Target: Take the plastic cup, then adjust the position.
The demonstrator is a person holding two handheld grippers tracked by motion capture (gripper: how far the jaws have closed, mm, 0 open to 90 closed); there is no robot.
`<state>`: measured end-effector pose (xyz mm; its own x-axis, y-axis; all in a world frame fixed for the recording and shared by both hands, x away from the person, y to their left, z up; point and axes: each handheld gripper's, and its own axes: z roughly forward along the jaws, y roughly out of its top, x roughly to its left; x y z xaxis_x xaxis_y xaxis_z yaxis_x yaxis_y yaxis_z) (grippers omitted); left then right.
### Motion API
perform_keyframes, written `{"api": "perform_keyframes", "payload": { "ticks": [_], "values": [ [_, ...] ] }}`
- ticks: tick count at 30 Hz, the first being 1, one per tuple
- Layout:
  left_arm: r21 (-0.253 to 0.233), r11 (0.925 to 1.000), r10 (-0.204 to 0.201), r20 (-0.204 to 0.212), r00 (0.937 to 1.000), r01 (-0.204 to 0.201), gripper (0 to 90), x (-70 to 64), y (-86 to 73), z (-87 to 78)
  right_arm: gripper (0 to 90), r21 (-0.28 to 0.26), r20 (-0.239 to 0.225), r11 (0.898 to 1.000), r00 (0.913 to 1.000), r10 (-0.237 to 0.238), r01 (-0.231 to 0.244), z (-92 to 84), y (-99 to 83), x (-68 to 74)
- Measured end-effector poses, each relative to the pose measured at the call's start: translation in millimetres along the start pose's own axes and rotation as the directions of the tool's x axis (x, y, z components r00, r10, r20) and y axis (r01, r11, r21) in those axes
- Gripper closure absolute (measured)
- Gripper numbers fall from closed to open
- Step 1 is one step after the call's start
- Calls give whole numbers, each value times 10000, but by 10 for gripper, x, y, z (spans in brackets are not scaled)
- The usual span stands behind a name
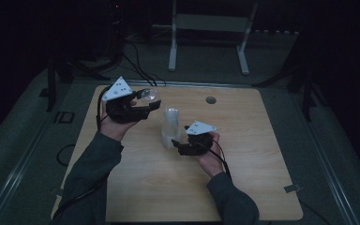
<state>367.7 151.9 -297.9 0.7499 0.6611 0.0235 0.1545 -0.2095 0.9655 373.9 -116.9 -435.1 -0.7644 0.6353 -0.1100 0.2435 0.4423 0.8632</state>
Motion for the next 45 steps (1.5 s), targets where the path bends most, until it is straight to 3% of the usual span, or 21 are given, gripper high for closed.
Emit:
{"api": "perform_keyframes", "payload": {
  "ticks": [9, 21, 30, 40, 45],
  "values": [
    [15, 9999, -172, -219, 9996, 172, 404, 63, -110, -131, 259, 36, 59, 10000, 10000, -58, 58, -75, -54, -3],
    [339, 9989, -300, -348, 9989, 312, 404, 61, -300, -141, 260, 149, 70, 9999, 9999, -79, 78, -134, -135, 16],
    [239, 9982, -533, -391, 9978, 543, 404, 50, -443, -170, 260, 105, 131, 9999, 9999, -30, 28, -179, -189, 8],
    [391, 9971, -641, -486, 9968, 660, 404, 28, -624, -166, 272, 33, -44, 10000, 10000, 50, -50, -187, -206, 42],
    [446, 9959, -771, -451, 9960, 791, 404, 17, -716, -158, 330, 125, -258, 9999, 9997, 32, -29, -191, -221, 73]
  ]
}}
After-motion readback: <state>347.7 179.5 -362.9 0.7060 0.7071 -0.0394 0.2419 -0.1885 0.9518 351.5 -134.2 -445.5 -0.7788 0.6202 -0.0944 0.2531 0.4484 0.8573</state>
